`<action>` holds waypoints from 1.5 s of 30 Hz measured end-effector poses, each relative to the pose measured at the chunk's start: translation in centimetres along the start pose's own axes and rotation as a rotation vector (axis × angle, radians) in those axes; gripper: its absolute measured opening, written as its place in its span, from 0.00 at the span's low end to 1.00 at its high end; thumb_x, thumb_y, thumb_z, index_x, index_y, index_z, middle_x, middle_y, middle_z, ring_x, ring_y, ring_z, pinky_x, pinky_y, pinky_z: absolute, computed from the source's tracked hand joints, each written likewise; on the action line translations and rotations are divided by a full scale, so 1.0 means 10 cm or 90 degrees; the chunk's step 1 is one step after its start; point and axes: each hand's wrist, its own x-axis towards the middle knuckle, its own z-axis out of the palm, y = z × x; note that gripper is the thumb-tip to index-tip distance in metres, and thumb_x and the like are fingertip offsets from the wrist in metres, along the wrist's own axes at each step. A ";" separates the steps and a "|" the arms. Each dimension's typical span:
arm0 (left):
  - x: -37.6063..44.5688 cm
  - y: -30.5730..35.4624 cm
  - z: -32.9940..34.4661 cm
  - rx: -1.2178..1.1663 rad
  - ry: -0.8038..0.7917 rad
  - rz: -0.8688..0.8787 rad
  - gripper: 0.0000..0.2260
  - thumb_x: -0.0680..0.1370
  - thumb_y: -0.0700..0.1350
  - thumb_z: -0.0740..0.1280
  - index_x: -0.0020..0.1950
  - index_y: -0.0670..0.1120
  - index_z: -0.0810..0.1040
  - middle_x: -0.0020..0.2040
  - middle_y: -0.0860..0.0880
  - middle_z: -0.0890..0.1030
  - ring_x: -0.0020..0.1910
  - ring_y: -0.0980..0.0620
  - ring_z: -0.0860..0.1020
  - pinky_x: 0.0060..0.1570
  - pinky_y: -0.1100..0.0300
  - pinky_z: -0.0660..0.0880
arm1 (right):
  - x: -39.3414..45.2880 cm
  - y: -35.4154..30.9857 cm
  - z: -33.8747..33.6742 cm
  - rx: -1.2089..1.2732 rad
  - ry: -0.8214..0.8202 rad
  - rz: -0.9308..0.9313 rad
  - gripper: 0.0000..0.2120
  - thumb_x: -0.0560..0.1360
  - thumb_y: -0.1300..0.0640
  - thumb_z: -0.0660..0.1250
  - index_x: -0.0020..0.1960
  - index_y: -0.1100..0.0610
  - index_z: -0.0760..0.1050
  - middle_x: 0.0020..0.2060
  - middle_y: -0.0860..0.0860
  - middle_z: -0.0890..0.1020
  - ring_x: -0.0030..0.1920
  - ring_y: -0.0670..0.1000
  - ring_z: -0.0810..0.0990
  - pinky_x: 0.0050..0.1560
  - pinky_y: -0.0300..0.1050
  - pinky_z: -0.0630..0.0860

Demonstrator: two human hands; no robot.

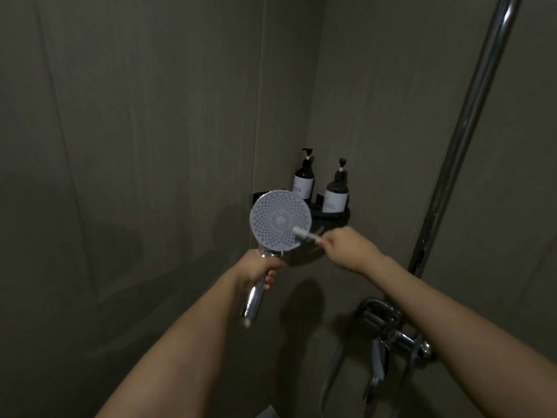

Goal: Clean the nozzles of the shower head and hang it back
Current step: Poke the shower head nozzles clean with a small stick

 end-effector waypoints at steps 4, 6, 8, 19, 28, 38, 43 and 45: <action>-0.02 0.00 0.00 -0.009 -0.002 -0.001 0.12 0.74 0.33 0.63 0.32 0.44 0.67 0.21 0.49 0.67 0.16 0.56 0.64 0.19 0.67 0.64 | 0.06 -0.04 -0.08 0.123 0.233 0.051 0.16 0.81 0.55 0.55 0.47 0.64 0.77 0.34 0.54 0.74 0.35 0.53 0.71 0.35 0.43 0.66; -0.04 0.01 0.04 -0.006 -0.003 -0.001 0.12 0.74 0.33 0.63 0.32 0.44 0.67 0.20 0.50 0.67 0.16 0.56 0.64 0.19 0.67 0.64 | 0.07 -0.06 -0.02 0.041 0.066 0.052 0.14 0.80 0.55 0.55 0.44 0.59 0.77 0.36 0.53 0.77 0.34 0.51 0.72 0.37 0.43 0.67; -0.04 0.01 0.06 -0.006 -0.005 -0.002 0.13 0.74 0.33 0.63 0.32 0.44 0.67 0.19 0.50 0.67 0.16 0.56 0.64 0.19 0.67 0.64 | 0.05 -0.04 0.01 0.010 -0.077 0.025 0.17 0.79 0.54 0.57 0.33 0.53 0.72 0.31 0.50 0.74 0.31 0.48 0.71 0.35 0.43 0.67; -0.01 0.09 0.12 0.019 0.005 0.006 0.11 0.74 0.34 0.64 0.33 0.44 0.67 0.21 0.49 0.66 0.16 0.56 0.64 0.19 0.67 0.65 | 0.11 -0.23 -0.35 0.047 -0.017 0.016 0.20 0.80 0.52 0.54 0.31 0.56 0.67 0.28 0.51 0.69 0.29 0.48 0.66 0.31 0.41 0.62; 0.02 0.15 0.22 0.039 -0.010 0.014 0.13 0.74 0.33 0.63 0.32 0.44 0.66 0.18 0.51 0.67 0.15 0.57 0.64 0.19 0.68 0.64 | 0.14 -0.22 -0.21 0.025 -0.078 -0.021 0.16 0.80 0.51 0.56 0.56 0.61 0.75 0.41 0.53 0.77 0.42 0.51 0.74 0.42 0.42 0.71; 0.07 0.13 0.21 0.055 -0.009 0.022 0.12 0.73 0.34 0.64 0.33 0.44 0.68 0.19 0.50 0.68 0.16 0.56 0.64 0.19 0.67 0.65 | 0.20 -0.29 -0.35 -0.008 -0.021 -0.042 0.19 0.81 0.48 0.51 0.56 0.60 0.74 0.39 0.52 0.76 0.43 0.53 0.78 0.43 0.41 0.73; 0.08 0.16 0.24 0.076 -0.005 0.028 0.11 0.73 0.34 0.65 0.33 0.44 0.68 0.21 0.49 0.68 0.16 0.56 0.65 0.18 0.67 0.65 | 0.18 -0.31 -0.27 -0.009 -0.078 0.009 0.16 0.81 0.52 0.51 0.46 0.58 0.74 0.38 0.56 0.75 0.35 0.50 0.72 0.38 0.40 0.67; 0.09 0.14 0.21 0.097 0.001 0.028 0.12 0.73 0.34 0.65 0.33 0.44 0.68 0.23 0.47 0.68 0.16 0.56 0.65 0.19 0.66 0.66 | 0.09 -0.41 -0.22 0.034 -0.110 -0.018 0.16 0.81 0.52 0.54 0.37 0.55 0.70 0.33 0.53 0.72 0.32 0.46 0.67 0.36 0.39 0.64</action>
